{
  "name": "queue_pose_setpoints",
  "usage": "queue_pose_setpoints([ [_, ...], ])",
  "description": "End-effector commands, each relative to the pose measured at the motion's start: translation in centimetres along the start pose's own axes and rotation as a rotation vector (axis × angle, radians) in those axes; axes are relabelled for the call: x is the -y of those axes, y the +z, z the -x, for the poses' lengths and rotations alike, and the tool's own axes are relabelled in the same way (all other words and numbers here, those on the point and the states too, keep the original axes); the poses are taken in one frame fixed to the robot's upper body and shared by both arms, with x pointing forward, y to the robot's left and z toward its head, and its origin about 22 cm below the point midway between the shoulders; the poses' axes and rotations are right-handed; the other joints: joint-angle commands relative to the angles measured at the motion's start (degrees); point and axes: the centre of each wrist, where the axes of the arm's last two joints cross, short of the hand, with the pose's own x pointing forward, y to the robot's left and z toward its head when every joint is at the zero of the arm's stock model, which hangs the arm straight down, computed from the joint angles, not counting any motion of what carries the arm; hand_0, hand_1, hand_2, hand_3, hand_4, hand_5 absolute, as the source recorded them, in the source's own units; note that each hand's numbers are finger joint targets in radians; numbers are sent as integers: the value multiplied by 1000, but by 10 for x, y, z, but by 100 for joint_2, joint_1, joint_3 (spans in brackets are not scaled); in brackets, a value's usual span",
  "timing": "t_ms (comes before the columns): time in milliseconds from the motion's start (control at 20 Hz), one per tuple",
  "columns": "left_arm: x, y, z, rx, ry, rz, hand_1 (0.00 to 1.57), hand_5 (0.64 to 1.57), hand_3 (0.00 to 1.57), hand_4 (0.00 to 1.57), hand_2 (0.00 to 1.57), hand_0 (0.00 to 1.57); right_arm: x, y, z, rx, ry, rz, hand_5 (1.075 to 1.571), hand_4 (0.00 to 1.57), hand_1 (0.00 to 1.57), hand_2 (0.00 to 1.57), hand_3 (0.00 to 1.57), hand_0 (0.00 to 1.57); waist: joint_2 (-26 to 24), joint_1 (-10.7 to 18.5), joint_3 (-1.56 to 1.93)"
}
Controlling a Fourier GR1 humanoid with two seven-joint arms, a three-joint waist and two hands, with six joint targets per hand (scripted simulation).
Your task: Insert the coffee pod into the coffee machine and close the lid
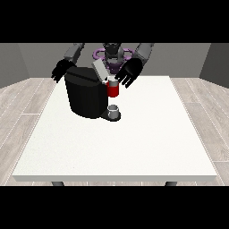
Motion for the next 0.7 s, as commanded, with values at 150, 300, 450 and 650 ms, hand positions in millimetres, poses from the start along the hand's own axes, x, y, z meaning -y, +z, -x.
queue_pose_setpoints([
  [150, 1, 9, 19, 18, -68, 105, 0, 1571, 112, 0, 378, 0, 7, 12, 13, -8, 0, -13, 1571, 458, 0, 0, 0, 0, -21, 4, -6],
  [300, 10, -1, -4, 19, -110, 88, 0, 1571, 0, 0, 0, 0, -14, 1, 3, 47, 5, -6, 1571, 470, 0, 0, 0, 0, 138, 5, -6],
  [450, 5, 1, -1, 21, -110, 99, 0, 1571, 0, 0, 0, 0, 0, -4, 2, -9, 6, 23, 1571, 411, 0, 0, 0, 0, -65, 122, -6],
  [650, -8, 1, -2, 10, -88, 107, 0, 1571, 0, 0, 0, 0, 12, 8, 25, -40, -16, 19, 1571, 375, 0, 0, 0, 0, -204, 135, -5],
])
